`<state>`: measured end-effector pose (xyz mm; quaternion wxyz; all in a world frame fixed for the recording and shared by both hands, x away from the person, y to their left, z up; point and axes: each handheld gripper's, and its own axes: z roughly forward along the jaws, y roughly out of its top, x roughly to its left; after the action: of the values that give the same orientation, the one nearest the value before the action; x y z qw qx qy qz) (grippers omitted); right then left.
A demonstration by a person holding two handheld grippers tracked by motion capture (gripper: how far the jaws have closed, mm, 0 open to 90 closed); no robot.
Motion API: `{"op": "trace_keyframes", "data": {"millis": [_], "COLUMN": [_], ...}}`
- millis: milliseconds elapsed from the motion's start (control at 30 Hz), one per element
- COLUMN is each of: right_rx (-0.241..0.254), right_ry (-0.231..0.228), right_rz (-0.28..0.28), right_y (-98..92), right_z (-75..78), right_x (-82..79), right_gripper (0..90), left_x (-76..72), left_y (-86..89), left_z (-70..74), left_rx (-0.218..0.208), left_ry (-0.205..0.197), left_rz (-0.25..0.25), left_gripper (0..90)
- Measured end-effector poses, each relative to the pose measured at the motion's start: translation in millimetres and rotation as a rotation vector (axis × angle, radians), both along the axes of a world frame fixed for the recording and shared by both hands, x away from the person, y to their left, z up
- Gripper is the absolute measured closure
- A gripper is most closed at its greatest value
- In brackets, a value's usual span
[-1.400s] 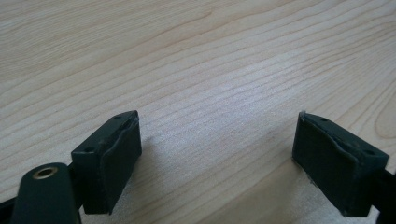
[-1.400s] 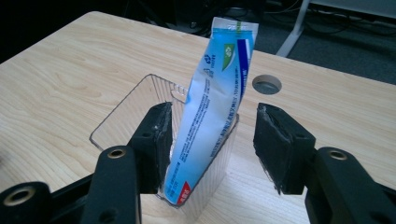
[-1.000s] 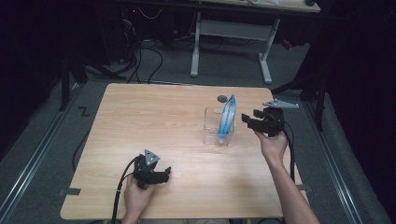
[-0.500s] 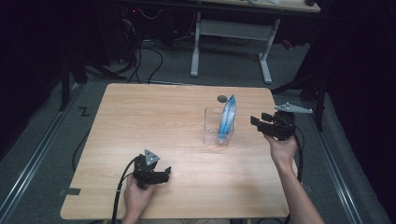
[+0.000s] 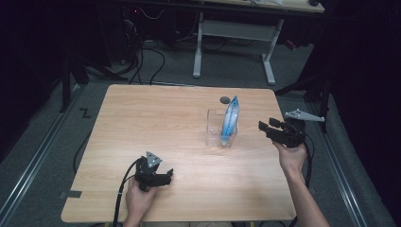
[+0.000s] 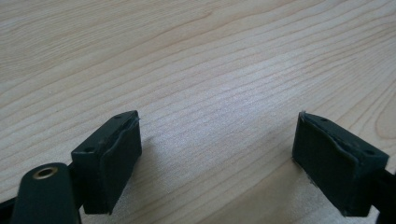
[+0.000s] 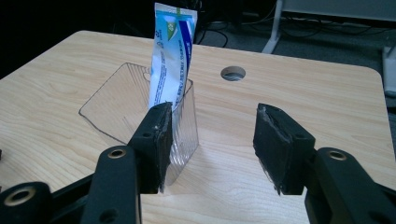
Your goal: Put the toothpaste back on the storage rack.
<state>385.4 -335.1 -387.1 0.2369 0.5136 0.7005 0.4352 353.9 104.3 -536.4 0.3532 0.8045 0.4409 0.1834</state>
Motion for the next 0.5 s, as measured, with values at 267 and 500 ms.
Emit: {"op": "trace_keyframes", "data": {"millis": [267,500], "right_rx": [0.016,0.031], "right_ry": [-0.004,-0.010], "right_rz": [0.017,0.013], "right_y": [-3.8,-10.1], "right_z": [0.7,-1.8], "right_x": [-11.9,-21.9], "right_gripper": [47.8,48.1], "left_x": [0.0,0.0], "left_y": [0.0,0.0], "left_z": [0.0,0.0], "left_rx": [0.000,0.000], "left_ry": [0.000,0.000], "left_rz": [0.000,0.000], "left_gripper": [16.0,16.0]}}
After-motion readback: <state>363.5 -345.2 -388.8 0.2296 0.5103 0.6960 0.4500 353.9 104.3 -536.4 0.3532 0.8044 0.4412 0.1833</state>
